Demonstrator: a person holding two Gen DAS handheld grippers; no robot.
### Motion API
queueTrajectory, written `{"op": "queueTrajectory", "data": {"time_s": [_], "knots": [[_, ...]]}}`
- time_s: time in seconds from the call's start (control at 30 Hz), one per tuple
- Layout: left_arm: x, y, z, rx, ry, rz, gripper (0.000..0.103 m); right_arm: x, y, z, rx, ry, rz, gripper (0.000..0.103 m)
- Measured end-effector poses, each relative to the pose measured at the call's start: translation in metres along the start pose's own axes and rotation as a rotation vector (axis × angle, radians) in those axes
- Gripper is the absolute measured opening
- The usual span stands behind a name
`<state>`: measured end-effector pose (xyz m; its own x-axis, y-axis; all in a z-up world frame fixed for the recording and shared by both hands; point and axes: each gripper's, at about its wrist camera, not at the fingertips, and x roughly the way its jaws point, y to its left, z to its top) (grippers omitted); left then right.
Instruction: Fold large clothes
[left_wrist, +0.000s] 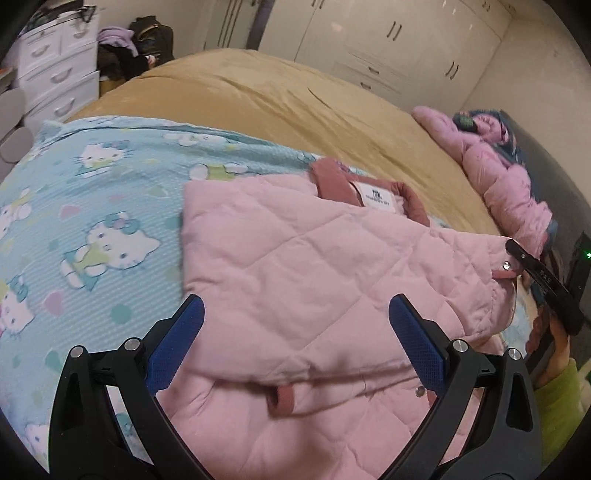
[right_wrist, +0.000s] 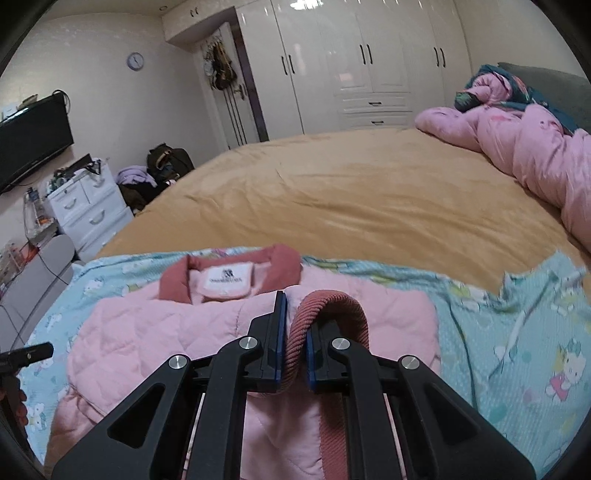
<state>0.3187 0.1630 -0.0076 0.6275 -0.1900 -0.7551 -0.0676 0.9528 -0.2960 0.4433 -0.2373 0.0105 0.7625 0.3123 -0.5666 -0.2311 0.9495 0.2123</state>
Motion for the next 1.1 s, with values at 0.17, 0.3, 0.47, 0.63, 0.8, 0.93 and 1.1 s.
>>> {"op": "queueTrajectory", "data": {"time_s": [0.17, 0.3, 0.47, 0.63, 0.8, 0.93, 1.1], "knots": [[0.021, -0.012, 0.002, 0.031, 0.024, 0.004, 0.094, 0.002, -0.005, -0.012, 0.017, 0.010, -0.013, 0.008], [0.041, -0.021, 0.001, 0.083, 0.060, 0.025, 0.092, 0.005, -0.005, -0.016, 0.023, 0.023, -0.023, 0.008], [0.066, -0.027, -0.009, 0.153, 0.133, 0.106, 0.089, 0.005, -0.005, -0.017, 0.023, 0.028, -0.019, 0.009], [0.076, -0.021, -0.015, 0.155, 0.153, 0.107, 0.090, 0.002, -0.005, -0.018, 0.045, 0.044, -0.015, 0.018], [0.080, -0.018, -0.016, 0.143, 0.162, 0.103, 0.090, -0.015, -0.007, -0.018, 0.068, 0.021, -0.035, 0.043], [0.084, -0.019, -0.017, 0.141, 0.162, 0.110, 0.092, -0.034, 0.001, -0.012, 0.044, -0.033, -0.062, 0.046], [0.086, -0.018, -0.018, 0.140, 0.163, 0.109, 0.092, -0.030, 0.038, -0.009, -0.059, 0.007, 0.015, 0.068]]}}
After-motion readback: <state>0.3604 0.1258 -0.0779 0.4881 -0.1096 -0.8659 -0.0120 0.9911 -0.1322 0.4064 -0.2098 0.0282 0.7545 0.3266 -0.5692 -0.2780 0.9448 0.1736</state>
